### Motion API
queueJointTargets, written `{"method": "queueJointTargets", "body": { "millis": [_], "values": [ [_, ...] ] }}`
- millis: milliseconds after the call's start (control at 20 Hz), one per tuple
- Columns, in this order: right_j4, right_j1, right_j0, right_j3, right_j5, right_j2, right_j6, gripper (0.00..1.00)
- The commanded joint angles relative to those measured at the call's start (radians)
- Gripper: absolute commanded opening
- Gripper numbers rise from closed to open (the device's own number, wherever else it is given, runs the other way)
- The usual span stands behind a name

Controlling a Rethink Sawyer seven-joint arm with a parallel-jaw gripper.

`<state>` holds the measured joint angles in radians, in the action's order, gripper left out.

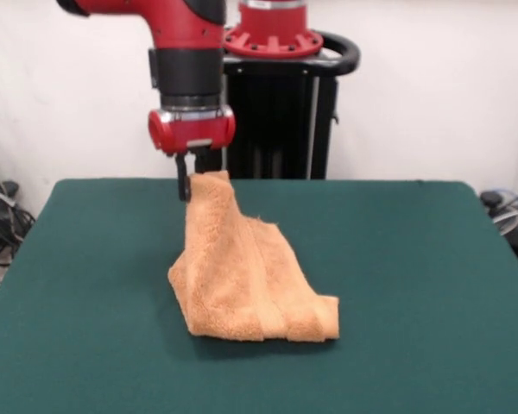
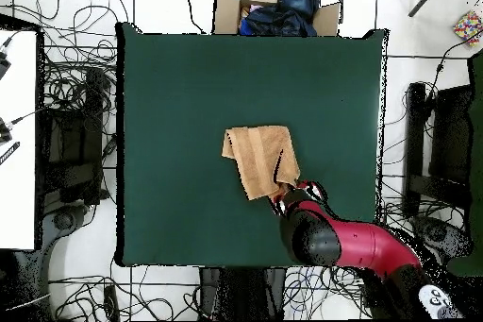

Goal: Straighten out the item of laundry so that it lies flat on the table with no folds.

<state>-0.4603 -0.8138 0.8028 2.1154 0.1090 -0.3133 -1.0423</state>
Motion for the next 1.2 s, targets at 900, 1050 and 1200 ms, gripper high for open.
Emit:
{"method": "queueJointTargets", "body": {
  "millis": [900, 1050, 1200],
  "values": [
    [0.267, -0.307, -0.034, 0.099, 0.391, -0.114, -0.106, 0.0],
    [0.289, -0.346, -0.043, 0.099, 0.429, -0.105, -0.104, 0.0],
    [0.307, -0.376, -0.039, 0.108, 0.45, -0.105, -0.093, 0.0]
  ]
}}
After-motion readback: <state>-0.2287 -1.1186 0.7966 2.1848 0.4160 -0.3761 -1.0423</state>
